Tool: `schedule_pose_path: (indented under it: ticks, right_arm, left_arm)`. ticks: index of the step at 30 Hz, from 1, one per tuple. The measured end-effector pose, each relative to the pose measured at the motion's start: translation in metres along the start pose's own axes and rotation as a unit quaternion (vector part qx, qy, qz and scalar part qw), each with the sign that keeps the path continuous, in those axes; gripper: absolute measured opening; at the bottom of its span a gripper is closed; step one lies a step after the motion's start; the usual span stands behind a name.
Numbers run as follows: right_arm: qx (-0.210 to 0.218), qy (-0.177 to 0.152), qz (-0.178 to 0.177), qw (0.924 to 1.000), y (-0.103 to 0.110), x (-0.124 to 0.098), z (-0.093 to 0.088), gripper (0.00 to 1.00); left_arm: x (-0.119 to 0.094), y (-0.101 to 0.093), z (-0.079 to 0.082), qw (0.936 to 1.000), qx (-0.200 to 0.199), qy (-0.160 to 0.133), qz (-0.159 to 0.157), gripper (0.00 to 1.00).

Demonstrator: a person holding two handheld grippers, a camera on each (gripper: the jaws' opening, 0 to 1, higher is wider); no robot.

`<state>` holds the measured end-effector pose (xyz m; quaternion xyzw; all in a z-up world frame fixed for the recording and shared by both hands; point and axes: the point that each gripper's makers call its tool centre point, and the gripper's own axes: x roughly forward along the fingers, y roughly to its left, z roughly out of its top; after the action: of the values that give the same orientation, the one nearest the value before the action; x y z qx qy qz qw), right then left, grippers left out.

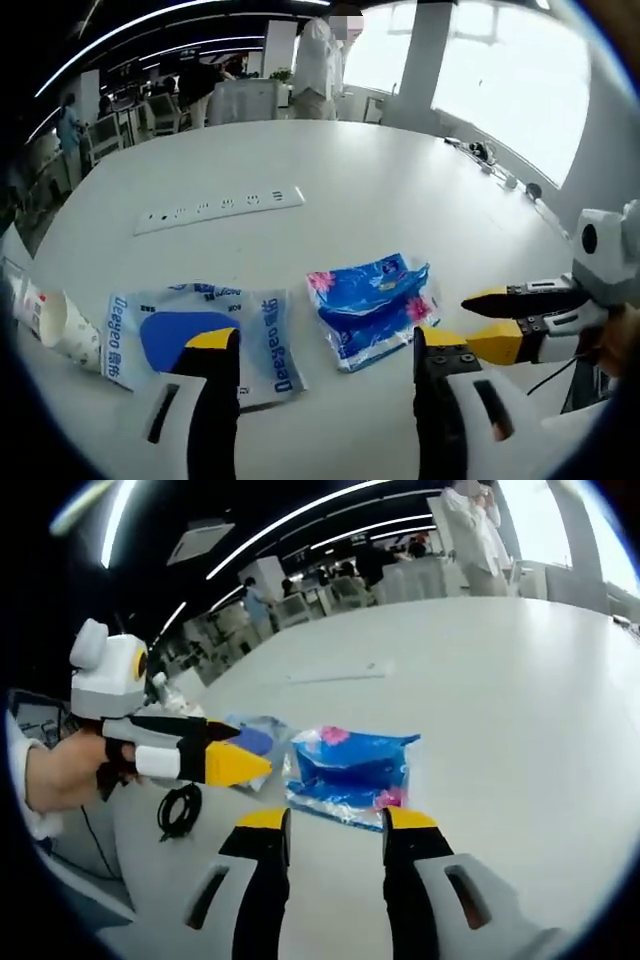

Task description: Arrange the tabletop items into an orderly group along one side of the table until the central work area is clear of visible clutter.

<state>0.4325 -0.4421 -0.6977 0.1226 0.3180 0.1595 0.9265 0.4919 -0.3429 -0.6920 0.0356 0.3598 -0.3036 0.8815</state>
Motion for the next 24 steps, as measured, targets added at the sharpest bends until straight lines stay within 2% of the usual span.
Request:
schedule_pose_path:
  ticks: [13,24]
  right_arm:
    - [-0.005,-0.011,0.005,0.9999,0.030,-0.020,-0.008,0.40]
    - [0.007,-0.018,0.000,0.9998,0.034,-0.032,-0.014,0.40]
  left_arm:
    - [-0.043,0.008,-0.014,0.9995,-0.017,-0.023,0.012,0.72]
    - [-0.062,0.011,-0.022,0.9991,-0.025,-0.029,0.019,0.70]
